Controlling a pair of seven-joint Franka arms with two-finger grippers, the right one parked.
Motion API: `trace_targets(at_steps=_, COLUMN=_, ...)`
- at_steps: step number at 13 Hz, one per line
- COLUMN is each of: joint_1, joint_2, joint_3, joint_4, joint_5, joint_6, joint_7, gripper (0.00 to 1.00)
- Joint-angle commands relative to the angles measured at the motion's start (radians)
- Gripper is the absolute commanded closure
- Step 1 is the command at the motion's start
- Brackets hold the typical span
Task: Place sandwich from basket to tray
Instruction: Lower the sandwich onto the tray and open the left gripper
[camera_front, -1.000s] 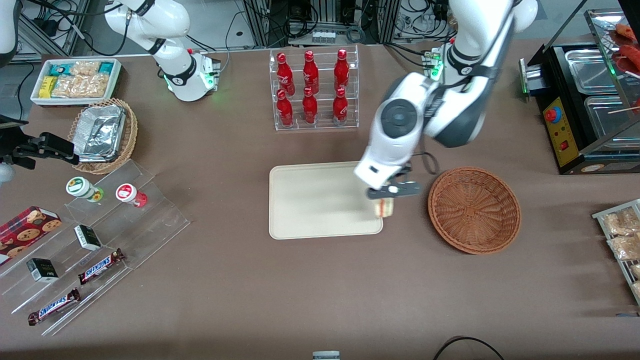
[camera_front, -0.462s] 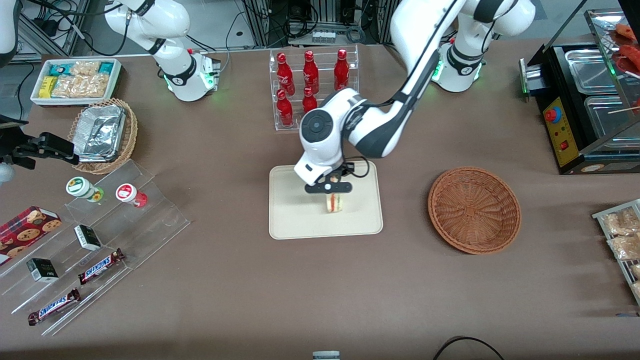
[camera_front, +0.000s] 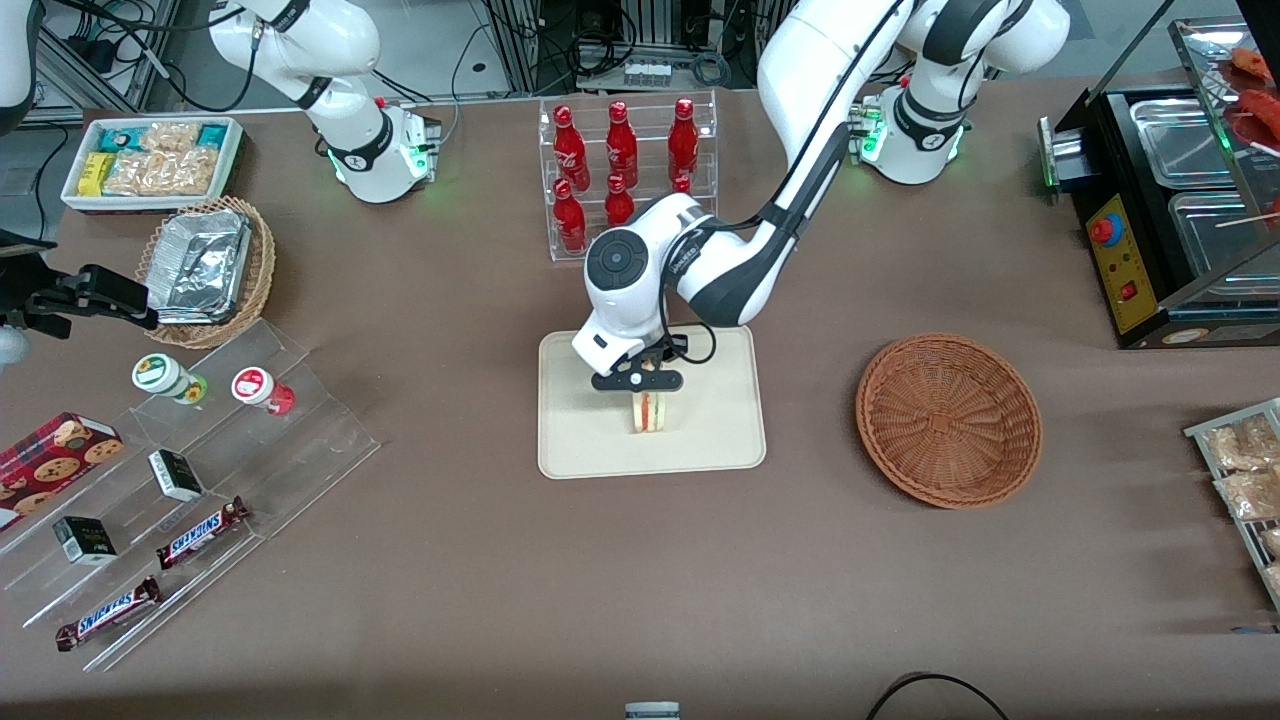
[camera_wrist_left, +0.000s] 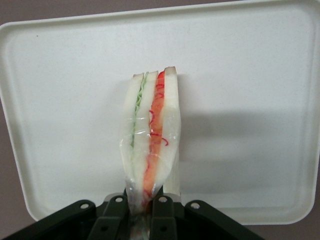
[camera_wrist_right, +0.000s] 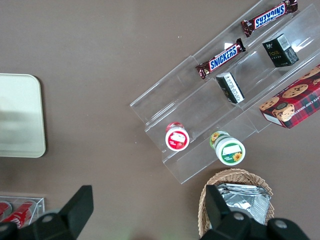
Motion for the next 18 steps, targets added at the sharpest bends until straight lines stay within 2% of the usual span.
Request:
trace_targets(at_steps=1, joint_1=-0.019, joint_2=0.035, joint_3=0.016, joint_4=0.049, joint_5=0.005, joint_6=0.007, joint_7=-0.027, gripper=1.0)
trace_targets(at_steps=4, joint_1=-0.019, joint_2=0.064, joint_3=0.016, joint_4=0.076, joint_5=0.007, joint_6=0.013, joint_7=-0.028, gripper=1.0)
trace_targets(at_steps=7, joint_1=-0.021, joint_2=0.071, joint_3=0.016, joint_4=0.069, joint_5=0.008, joint_6=0.013, joint_7=-0.025, gripper=0.35)
trace_targets(at_steps=9, joint_1=-0.027, joint_2=0.068, joint_3=0.018, joint_4=0.073, joint_5=0.017, joint_6=0.002, joint_7=-0.033, gripper=0.02)
trace_targets(at_steps=14, joint_1=-0.006, joint_2=-0.015, joint_3=0.026, joint_4=0.078, joint_5=0.016, joint_6=-0.09, joint_7=-0.036, gripper=0.01)
trace_targets(at_steps=18, joint_1=0.073, joint_2=-0.15, joint_3=0.026, joint_4=0.069, joint_5=0.008, joint_6=-0.232, joint_7=-0.098, gripper=0.01)
